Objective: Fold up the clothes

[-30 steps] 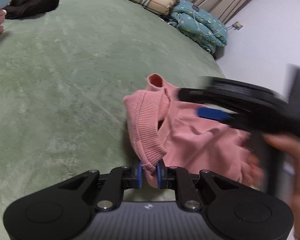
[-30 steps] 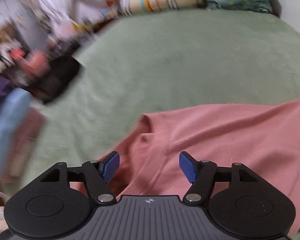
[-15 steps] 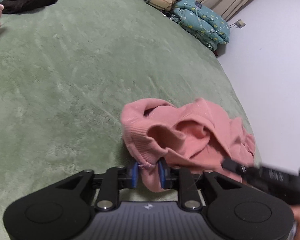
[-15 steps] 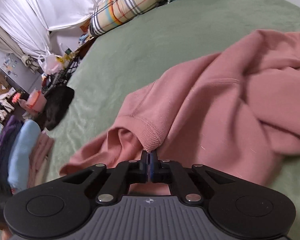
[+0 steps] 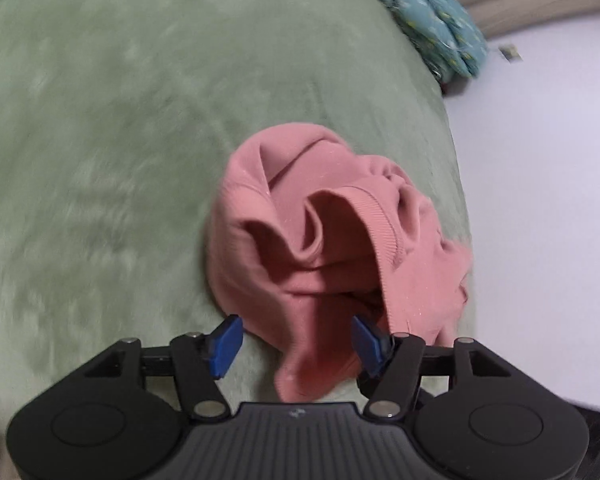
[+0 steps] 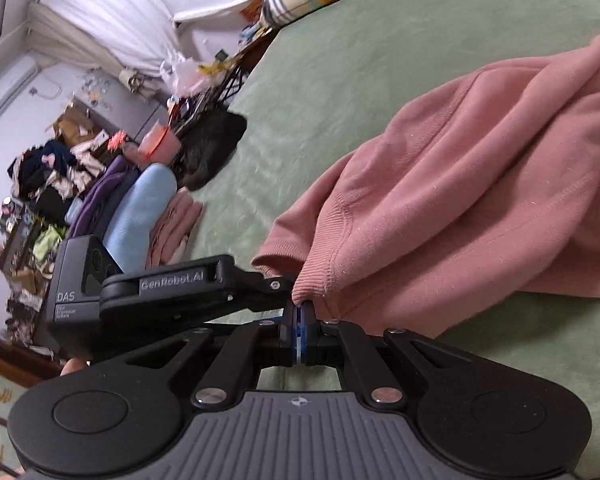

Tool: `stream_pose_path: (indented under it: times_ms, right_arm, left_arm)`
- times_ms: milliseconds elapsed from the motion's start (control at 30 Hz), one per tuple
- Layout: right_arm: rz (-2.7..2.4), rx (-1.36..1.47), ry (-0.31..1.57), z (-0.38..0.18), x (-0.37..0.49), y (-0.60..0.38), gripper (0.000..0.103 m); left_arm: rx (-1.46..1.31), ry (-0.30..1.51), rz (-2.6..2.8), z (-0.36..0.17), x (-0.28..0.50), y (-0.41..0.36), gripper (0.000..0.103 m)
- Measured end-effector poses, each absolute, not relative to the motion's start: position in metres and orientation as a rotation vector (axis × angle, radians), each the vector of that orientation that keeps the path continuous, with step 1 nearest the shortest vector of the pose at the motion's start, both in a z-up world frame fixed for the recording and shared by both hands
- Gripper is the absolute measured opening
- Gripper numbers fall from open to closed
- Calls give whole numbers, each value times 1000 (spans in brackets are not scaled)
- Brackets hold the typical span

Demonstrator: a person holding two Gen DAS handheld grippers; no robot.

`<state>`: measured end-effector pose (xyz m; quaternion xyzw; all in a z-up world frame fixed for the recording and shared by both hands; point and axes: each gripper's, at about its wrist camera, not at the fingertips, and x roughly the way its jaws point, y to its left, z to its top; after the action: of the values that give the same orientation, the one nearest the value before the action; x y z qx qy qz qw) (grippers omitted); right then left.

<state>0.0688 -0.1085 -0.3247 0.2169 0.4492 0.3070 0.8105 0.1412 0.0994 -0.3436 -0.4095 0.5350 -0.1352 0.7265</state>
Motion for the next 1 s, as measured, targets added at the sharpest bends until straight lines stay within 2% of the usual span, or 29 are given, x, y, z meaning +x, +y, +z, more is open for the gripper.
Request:
stream_pose_path:
  times_ms: [133,233,567,667,733,800,833,900,967,1000]
  right_arm:
    - [681,295,947,-318,64,-105,2]
    - [703,191,951,-319,62,-91,2]
    - [804,180,960,-328,61,-70,1]
    - [664,163,871,-313,64,-118,14]
    - [521,182,834,-307,75,-153,38]
    - [379,201,795,-302,86,-189,49]
    - [308,210,774,-299,92,-206,51]
    - [205,245,763,-298,103,-235,51]
    - [148,384,847,-317,128,-248,50]
    - [157,432,848,-321,132,-253,35]
  left_arm:
    - [-1068,1181,-356,-349,140,117,60]
    - [-1023,1154,-351,-338,143,120,60]
    - [-917,1098,-274,-312,147,134,60]
    - [-893,1103,-295,-311,143,128,61]
    - [-900,1106,-305,-313,144,121,61]
    - [-910,1122,-322,-318,147,108,61]
    - [-907,1128,-326,-319,148,105,61]
    - [-883,1153,-345,-322,151,89,61]
    - [-856,1168,-378,-320,152,76,61]
    - [-848,1170,-386,-319,151,74,61]
